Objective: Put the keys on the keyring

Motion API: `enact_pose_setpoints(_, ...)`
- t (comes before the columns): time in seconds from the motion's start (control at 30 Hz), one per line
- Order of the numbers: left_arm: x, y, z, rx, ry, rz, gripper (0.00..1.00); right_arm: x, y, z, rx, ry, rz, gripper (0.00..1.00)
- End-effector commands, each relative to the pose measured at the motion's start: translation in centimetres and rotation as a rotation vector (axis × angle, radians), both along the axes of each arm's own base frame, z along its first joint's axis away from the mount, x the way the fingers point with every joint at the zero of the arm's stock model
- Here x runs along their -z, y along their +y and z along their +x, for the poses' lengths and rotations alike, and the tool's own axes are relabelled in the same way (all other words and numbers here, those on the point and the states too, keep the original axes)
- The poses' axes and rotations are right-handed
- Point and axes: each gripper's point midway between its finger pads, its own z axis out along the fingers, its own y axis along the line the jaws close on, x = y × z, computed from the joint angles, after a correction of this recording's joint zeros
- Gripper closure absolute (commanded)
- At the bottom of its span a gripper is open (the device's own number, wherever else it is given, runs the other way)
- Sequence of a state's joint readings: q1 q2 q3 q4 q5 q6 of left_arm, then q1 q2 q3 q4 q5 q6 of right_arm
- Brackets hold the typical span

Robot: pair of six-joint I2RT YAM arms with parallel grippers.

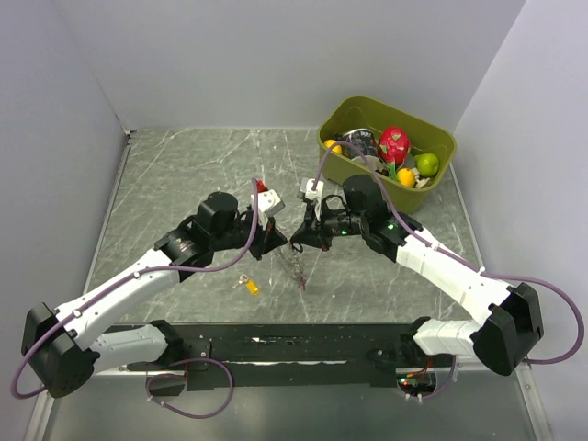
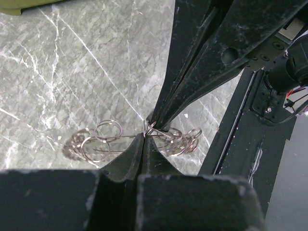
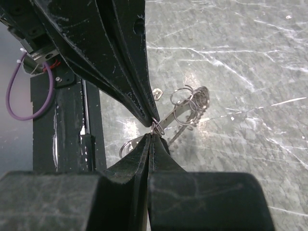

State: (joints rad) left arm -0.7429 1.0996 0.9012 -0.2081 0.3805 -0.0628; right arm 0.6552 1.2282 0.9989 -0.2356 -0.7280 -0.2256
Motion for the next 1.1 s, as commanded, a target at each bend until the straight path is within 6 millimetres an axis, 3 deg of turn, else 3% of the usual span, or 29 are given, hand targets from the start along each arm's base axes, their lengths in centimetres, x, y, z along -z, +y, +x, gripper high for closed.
enact_pose_setpoints(0.0, -2.6, -0.6, -0.6, 0.05, -0.073, -0.059, 0.99, -2.9, 0.9, 0.2, -0.024, -0.061, 0.053, 1.0)
enact_pose_setpoints(0.27, -2.4, -0.6, -0.6, 0.047, -0.072, -0.051, 0.99, -3.5, 0.8, 0.0, -0.025, -0.08, 0.065, 1.0)
enact_pose_setpoints(1.07, -3.7, -0.4, -1.4, 0.072, -0.121, -0.087, 0.99, -2.0, 0.6, 1.7, 0.062, -0.049, 0.04, 1.0)
